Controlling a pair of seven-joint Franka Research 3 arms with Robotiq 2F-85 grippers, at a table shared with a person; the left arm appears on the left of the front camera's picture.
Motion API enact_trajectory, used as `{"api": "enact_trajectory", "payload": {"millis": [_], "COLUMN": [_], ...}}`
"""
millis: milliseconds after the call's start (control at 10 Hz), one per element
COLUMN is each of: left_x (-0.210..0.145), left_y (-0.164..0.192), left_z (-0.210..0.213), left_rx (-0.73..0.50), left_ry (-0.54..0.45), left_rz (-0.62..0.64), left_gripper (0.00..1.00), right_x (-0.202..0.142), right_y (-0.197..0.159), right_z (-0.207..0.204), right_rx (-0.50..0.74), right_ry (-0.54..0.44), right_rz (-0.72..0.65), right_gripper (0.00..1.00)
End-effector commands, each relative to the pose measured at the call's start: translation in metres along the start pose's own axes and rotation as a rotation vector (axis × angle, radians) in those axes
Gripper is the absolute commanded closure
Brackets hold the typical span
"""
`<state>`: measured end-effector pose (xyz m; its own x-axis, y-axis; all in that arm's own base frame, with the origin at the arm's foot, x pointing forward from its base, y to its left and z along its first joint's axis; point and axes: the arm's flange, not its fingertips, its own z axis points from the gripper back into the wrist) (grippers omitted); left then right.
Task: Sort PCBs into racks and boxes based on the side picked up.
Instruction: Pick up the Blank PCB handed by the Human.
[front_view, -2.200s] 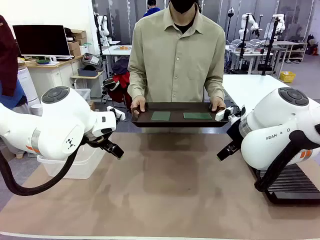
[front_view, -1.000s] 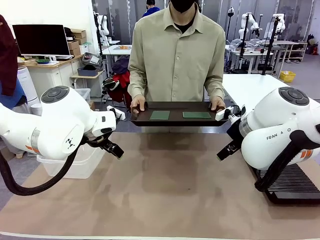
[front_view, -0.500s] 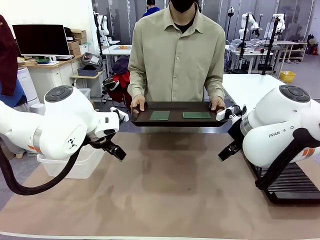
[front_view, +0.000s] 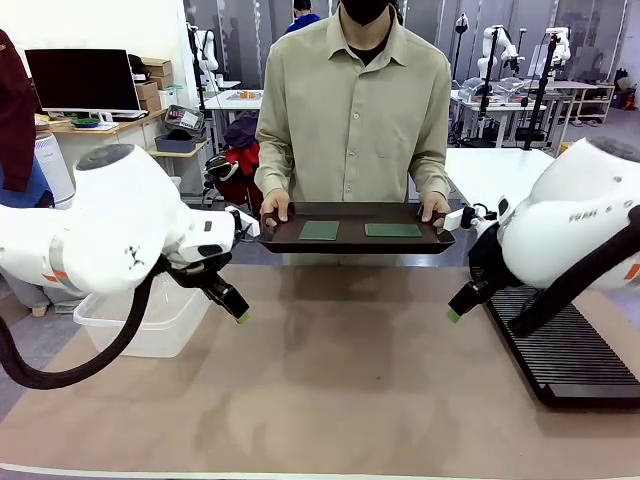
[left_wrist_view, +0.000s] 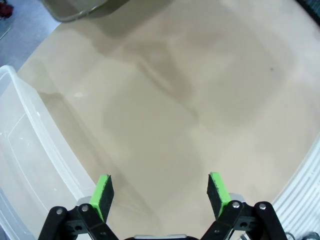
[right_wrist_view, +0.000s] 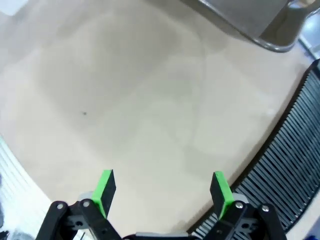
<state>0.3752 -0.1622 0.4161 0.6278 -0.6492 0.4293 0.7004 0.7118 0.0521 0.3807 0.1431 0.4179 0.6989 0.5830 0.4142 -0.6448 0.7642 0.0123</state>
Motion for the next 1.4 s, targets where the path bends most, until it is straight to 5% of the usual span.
{"api": "enact_trajectory", "payload": {"millis": [0, 700, 900, 1300], "left_x": [0.003, 0.03, 0.033, 0.033], "left_y": [0.017, 0.048, 0.051, 0.045], "left_z": [0.036, 0.132, 0.141, 0.138], "left_rx": [-0.128, -0.217, -0.129, -0.171], "left_ry": [-0.015, -0.101, -0.126, -0.094], "left_rz": [-0.023, -0.096, -0.091, -0.079], "left_gripper": [0.0, 0.0, 0.0, 0.0], "right_x": [0.005, 0.035, 0.039, 0.038], "right_y": [-0.019, -0.054, -0.056, -0.053], "right_z": [0.028, 0.154, 0.163, 0.163], "right_rx": [0.066, 0.112, 0.067, 0.089], "right_ry": [0.009, -0.119, -0.15, -0.13], "right_rz": [0.014, 0.075, 0.041, 0.061], "right_gripper": [0.0, 0.0, 0.0, 0.0]}}
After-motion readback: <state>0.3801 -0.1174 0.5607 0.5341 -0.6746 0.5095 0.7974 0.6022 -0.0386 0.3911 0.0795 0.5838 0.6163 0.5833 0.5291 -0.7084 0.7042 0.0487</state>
